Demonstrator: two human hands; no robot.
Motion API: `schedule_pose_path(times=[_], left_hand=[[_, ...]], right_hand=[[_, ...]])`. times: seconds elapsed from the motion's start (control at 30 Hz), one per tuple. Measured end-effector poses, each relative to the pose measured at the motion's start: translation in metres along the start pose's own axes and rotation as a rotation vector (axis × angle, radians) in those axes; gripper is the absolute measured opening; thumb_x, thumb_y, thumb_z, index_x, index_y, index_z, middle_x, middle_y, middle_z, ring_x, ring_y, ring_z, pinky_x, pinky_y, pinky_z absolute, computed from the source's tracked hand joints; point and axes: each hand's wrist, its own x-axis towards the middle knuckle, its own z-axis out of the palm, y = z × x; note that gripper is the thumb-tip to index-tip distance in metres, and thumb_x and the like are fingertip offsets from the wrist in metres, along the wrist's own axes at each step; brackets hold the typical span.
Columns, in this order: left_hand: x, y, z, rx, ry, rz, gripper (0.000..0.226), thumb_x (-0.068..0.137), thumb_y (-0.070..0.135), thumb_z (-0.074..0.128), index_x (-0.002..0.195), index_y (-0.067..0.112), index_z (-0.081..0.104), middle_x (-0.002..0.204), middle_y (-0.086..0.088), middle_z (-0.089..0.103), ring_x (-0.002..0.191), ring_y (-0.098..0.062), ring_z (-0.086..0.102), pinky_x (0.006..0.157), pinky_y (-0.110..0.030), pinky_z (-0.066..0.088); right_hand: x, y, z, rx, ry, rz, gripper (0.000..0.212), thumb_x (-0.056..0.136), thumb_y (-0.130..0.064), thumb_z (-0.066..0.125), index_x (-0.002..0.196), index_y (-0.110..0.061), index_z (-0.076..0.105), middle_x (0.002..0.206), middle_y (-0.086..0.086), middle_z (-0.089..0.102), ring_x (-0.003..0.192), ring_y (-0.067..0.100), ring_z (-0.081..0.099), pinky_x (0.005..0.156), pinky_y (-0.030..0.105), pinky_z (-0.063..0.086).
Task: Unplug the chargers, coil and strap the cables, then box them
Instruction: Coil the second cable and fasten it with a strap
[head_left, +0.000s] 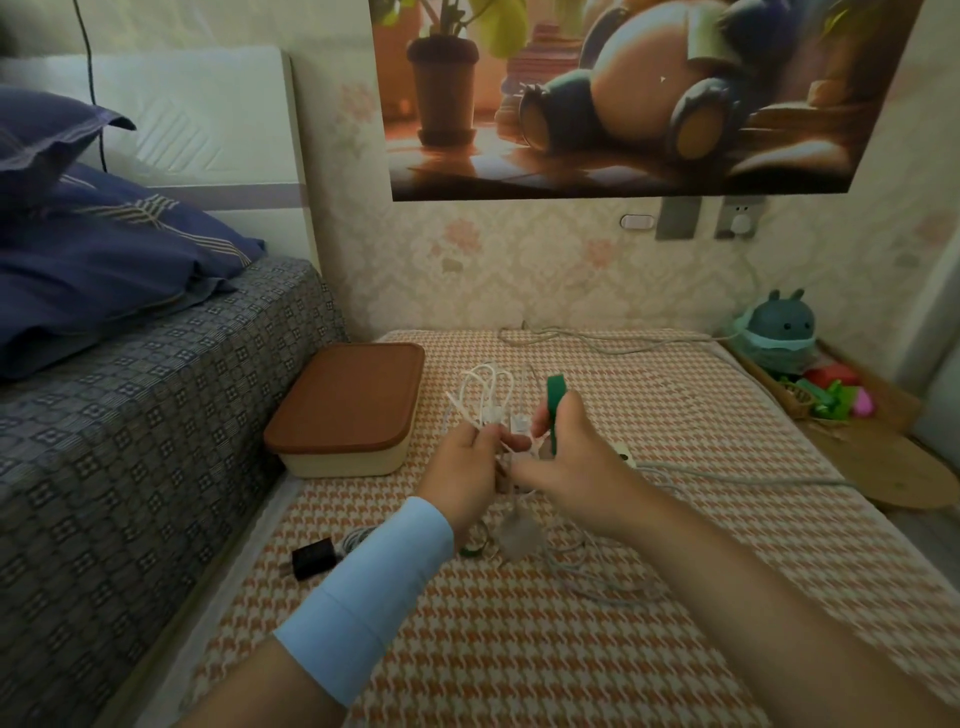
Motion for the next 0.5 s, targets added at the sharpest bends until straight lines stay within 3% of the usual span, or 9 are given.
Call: schedule_pose_path(times=[0.1, 0.23, 0.33, 0.5], left_hand=[[0.003, -0.002, -0.010, -0.041, -0.140, -0.010, 0.026, 0.104, 0.024, 0.041, 0.096, 0.005, 0.058, 0.068, -0.002, 0.068, 0.065, -0.024, 0.060, 0.066, -0.036, 0.048], [-0.006, -0.002, -0.009, 0.121, -0.407, 0.093, 0.029, 0.106, 0.024, 0.040, 0.083, 0.011, 0.053, 0.060, 0.002, 0.058, 0.056, -0.016, 0.051, 0.062, -0.032, 0.050], [-0.010, -0.002, -0.005, 0.311, -0.469, 0.187, 0.031, 0.105, 0.027, 0.043, 0.077, 0.013, 0.050, 0.060, 0.005, 0.057, 0.052, -0.011, 0.049, 0.060, -0.027, 0.045], [-0.006, -0.003, -0.007, 0.247, -0.552, 0.207, 0.026, 0.100, 0.029, 0.055, 0.080, 0.013, 0.060, 0.069, 0.002, 0.065, 0.059, -0.011, 0.055, 0.061, -0.024, 0.047]], right_hand=[[0.008, 0.000, -0.013, 0.213, 0.144, 0.031, 0.031, 0.089, -0.038, 0.061, 0.099, -0.019, 0.038, 0.094, 0.006, 0.042, 0.077, 0.015, 0.041, 0.071, 0.036, 0.038], [0.012, -0.002, -0.013, 0.165, 0.233, 0.032, 0.047, 0.084, -0.060, 0.070, 0.095, -0.024, 0.042, 0.085, -0.005, 0.046, 0.072, 0.009, 0.047, 0.069, 0.029, 0.039], [0.016, -0.001, -0.008, 0.008, 0.292, 0.068, 0.047, 0.082, -0.049, 0.079, 0.092, -0.022, 0.042, 0.082, -0.006, 0.043, 0.069, 0.010, 0.043, 0.062, 0.027, 0.035], [0.018, 0.003, -0.016, 0.223, 0.302, 0.105, 0.030, 0.088, -0.011, 0.065, 0.090, -0.023, 0.039, 0.091, 0.008, 0.067, 0.074, 0.019, 0.053, 0.060, 0.035, 0.042]])
